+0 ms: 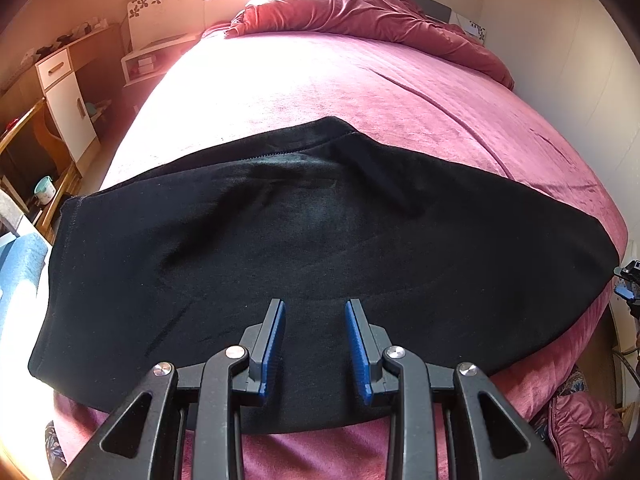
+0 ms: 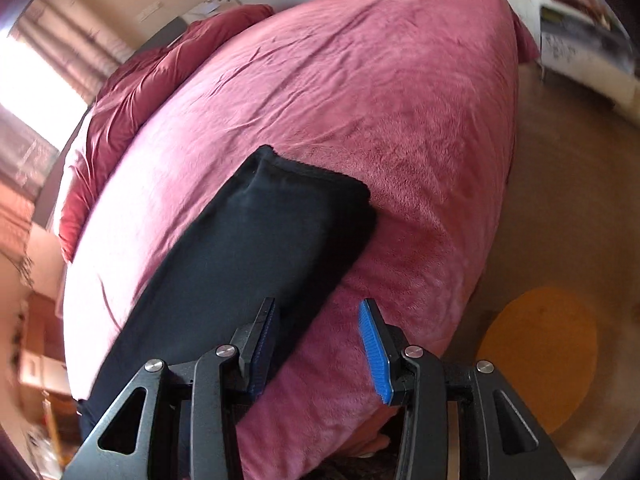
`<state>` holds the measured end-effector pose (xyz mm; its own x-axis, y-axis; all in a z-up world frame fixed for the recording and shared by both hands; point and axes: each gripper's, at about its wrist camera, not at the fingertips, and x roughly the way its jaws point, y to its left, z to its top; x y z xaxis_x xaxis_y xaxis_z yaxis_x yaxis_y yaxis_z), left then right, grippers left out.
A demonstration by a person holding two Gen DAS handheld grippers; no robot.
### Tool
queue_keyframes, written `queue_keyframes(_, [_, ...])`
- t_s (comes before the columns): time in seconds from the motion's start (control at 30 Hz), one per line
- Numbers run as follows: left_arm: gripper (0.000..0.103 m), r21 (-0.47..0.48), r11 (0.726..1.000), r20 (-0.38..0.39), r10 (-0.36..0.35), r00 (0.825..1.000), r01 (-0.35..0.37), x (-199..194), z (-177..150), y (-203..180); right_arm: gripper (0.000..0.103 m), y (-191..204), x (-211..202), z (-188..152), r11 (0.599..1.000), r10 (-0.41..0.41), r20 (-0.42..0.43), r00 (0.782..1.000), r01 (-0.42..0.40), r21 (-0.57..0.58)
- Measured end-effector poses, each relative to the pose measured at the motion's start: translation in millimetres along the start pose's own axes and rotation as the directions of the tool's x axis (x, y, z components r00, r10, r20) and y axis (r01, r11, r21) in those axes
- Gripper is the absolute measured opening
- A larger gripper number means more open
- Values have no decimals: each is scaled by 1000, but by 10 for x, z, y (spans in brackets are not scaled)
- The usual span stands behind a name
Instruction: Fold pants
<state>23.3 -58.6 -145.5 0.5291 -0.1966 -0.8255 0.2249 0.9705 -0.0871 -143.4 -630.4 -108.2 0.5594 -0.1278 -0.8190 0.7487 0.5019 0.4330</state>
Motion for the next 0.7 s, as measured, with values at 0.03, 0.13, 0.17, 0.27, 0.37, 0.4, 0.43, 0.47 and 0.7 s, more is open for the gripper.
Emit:
queue_keyframes(0.03, [31, 0, 1000, -2, 2, 1000, -2, 3, -2, 1, 42, -35, 32, 28, 1000, 9, 2, 1000, -9, 27])
queue_keyframes(0.13, [31, 1, 1000, -7, 11, 1000, -11, 26, -8, 4, 42, -68, 136, 92, 997, 34, -3, 999, -34, 71])
queue_keyframes(0.17, [31, 1, 1000, -9, 13, 1000, -13, 36, -10, 4, 42, -64, 175, 109, 997, 28, -4, 1000, -28, 75])
queue_keyframes(0.27, [31, 0, 1000, -13, 21, 1000, -21, 48, -12, 10, 42, -35, 290, 182, 996, 27, -9, 1000, -26, 83])
queue_keyframes(0.37, [31, -1, 1000, -17, 24, 1000, -24, 60, -11, 30, 38, 50, 357, 232, 997, 17, -11, 1000, -17, 70])
queue_keyframes(0.4, [31, -3, 1000, -19, 23, 1000, -23, 64, -12, 39, 34, 62, 384, 261, 998, 10, -16, 1000, -9, 65])
queue_keyframes(0.43, [31, -4, 1000, -21, 22, 1000, -22, 69, -12, 44, 30, 84, 390, 281, 998, 2, -17, 1000, -1, 58])
queue_keyframes(0.47, [31, -4, 1000, -23, 22, 999, -22, 76, -11, 51, 23, 124, 362, 290, 999, -1, -12, 1000, 2, 42])
queue_keyframes(0.7, [31, -46, 999, -46, 4, 999, -6, 130, 27, 173, 19, 551, -11, 315, 985, 24, 46, 999, -16, -170])
